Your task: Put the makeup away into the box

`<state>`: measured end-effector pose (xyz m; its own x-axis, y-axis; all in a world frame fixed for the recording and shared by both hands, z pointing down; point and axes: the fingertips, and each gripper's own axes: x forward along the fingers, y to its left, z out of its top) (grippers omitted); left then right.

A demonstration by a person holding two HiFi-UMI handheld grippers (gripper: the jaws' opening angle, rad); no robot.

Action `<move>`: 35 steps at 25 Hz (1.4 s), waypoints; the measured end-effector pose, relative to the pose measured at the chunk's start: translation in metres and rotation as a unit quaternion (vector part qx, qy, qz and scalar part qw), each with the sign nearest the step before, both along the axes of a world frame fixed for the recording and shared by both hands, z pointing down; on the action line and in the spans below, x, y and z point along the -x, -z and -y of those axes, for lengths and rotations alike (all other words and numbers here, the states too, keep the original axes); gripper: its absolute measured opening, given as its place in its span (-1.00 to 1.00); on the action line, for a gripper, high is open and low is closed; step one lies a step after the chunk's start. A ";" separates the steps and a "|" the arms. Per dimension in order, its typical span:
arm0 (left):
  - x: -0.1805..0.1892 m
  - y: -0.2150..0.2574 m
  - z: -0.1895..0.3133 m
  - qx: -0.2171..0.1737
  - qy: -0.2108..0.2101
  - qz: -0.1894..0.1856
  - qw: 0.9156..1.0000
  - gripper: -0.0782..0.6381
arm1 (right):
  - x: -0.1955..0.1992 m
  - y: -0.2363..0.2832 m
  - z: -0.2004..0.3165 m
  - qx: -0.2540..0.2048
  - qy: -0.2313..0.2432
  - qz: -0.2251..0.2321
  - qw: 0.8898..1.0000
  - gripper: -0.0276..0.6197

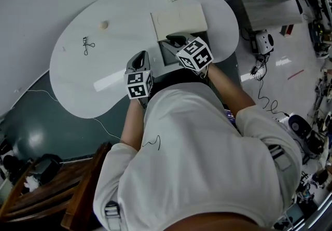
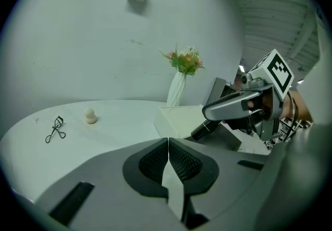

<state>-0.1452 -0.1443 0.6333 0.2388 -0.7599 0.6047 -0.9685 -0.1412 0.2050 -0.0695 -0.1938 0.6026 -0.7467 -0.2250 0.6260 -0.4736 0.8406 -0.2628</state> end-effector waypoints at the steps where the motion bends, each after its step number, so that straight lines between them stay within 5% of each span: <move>1: -0.005 0.000 0.003 0.000 -0.006 0.000 1.000 -0.72 | -0.006 -0.001 0.001 0.001 -0.005 -0.001 1.000 -0.64; 12: -0.032 0.000 0.009 0.010 -0.026 0.010 1.000 -0.72 | -0.045 -0.019 0.000 0.026 0.001 -0.021 0.999 -0.64; 21: -0.015 -0.008 -0.014 0.037 0.026 0.017 0.999 -0.72 | -0.028 -0.061 -0.017 0.030 0.117 -0.069 0.990 -0.64; 35: 0.006 -0.013 -0.037 0.050 0.088 0.023 0.995 -0.72 | -0.031 -0.085 -0.035 -0.010 0.289 -0.114 0.950 -0.63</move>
